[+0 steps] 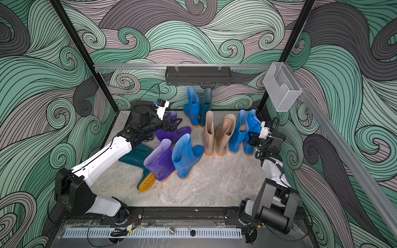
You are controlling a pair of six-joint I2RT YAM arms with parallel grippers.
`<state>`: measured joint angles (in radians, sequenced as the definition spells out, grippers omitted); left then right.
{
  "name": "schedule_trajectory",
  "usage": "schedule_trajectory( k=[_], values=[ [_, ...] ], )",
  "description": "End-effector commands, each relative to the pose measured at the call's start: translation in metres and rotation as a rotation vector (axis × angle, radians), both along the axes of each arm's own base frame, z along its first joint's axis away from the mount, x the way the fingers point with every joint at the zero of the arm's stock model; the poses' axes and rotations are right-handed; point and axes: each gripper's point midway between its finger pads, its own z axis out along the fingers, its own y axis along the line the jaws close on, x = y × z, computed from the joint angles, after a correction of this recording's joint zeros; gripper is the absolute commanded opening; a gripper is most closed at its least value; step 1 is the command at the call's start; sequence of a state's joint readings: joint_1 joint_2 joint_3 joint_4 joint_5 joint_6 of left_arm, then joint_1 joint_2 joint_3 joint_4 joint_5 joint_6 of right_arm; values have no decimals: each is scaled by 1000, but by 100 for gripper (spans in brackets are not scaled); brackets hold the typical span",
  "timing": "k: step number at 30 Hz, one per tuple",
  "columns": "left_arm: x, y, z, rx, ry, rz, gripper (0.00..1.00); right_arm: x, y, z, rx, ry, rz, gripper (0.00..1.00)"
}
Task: Match and arrange rain boots in pairs
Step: Pair a pair of rain boots at the center of the board.
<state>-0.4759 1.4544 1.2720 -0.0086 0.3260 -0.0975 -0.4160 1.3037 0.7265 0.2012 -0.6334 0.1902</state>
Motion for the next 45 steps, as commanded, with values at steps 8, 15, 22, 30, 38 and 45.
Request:
schedule_trajectory(
  k=[8,15,22,30,38,45],
  values=[
    [-1,-28,29,35,143,42,94,-40,-32,33,-222,32,-236,94],
    [-20,-80,39,22,319,25,97,-67,-37,93,-272,17,-334,99],
    [-30,-131,16,125,364,-4,98,-57,-38,106,-220,120,-331,99],
    [-16,-159,-27,133,455,1,99,-24,-31,106,-171,225,-224,99],
    [-9,-168,-47,123,495,-26,99,5,-14,99,-81,261,-108,99],
    [-6,-180,-47,27,487,-117,99,18,0,92,-86,300,-25,99]
  ],
)
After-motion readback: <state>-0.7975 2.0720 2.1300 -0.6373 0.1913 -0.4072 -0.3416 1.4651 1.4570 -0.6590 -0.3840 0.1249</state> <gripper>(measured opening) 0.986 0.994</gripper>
